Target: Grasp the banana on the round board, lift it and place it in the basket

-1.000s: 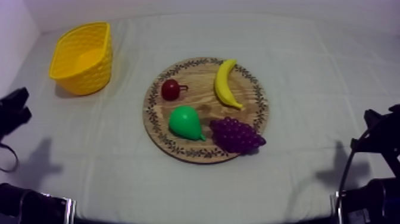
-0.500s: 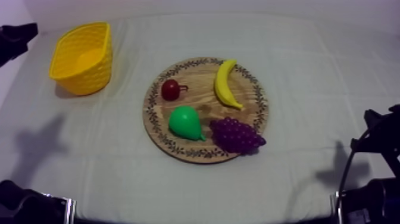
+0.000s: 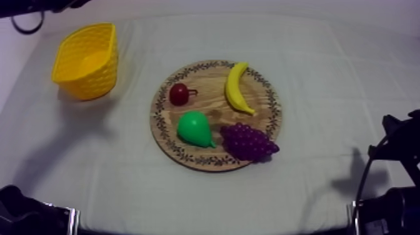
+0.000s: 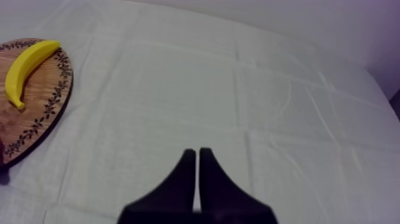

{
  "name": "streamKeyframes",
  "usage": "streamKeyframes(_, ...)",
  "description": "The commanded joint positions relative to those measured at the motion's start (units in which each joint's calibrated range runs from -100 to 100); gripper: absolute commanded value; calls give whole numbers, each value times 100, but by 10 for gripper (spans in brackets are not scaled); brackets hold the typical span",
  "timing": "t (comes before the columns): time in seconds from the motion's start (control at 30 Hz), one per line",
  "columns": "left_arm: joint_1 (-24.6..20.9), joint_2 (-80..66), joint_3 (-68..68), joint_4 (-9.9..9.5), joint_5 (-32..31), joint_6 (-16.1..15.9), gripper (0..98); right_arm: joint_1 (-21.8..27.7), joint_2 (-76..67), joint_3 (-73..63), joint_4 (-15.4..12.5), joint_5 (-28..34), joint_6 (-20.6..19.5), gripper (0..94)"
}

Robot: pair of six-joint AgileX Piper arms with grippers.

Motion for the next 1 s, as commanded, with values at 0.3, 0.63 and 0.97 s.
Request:
streamKeyframes(0.3, 451, 1776, -366, 61, -419, 147, 114, 0, -2, -3, 1, 0, 0, 3)
streamKeyframes(0.63, 708, 2940, -698, 201, -707, 433, 114, 0, -2, -3, 1, 0, 0, 3)
streamKeyframes(0.97, 901, 4015, -1148, 227, -723, 998, 114, 0, -2, -3, 1, 0, 0, 3)
